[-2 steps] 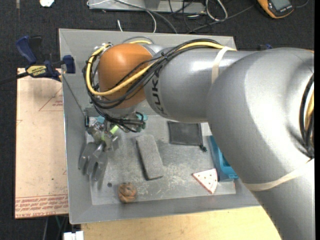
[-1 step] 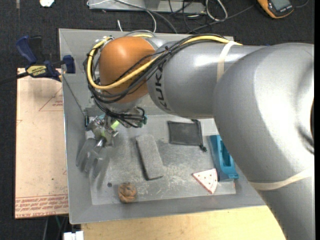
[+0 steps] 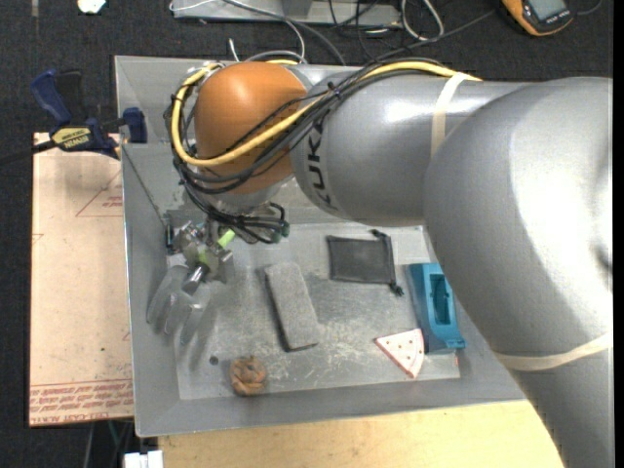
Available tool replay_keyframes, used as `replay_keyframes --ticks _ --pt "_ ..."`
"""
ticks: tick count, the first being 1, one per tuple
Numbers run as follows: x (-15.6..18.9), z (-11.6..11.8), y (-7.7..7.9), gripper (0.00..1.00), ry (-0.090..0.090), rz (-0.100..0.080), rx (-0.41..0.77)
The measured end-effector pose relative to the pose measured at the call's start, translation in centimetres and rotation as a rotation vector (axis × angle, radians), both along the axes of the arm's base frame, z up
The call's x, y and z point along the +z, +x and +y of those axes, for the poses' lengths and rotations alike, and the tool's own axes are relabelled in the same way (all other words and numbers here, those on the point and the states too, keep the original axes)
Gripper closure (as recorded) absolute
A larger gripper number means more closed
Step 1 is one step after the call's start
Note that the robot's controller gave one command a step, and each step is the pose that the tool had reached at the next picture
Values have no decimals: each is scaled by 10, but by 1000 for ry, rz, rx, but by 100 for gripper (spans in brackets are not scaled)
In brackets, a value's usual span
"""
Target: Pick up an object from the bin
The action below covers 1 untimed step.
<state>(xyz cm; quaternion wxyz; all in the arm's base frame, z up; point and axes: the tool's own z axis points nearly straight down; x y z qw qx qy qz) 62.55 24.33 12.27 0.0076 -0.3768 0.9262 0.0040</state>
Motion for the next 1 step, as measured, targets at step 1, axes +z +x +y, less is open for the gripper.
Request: replay_keyframes --ticks 1 --pt "39 0 -1 100 0 2 -1"
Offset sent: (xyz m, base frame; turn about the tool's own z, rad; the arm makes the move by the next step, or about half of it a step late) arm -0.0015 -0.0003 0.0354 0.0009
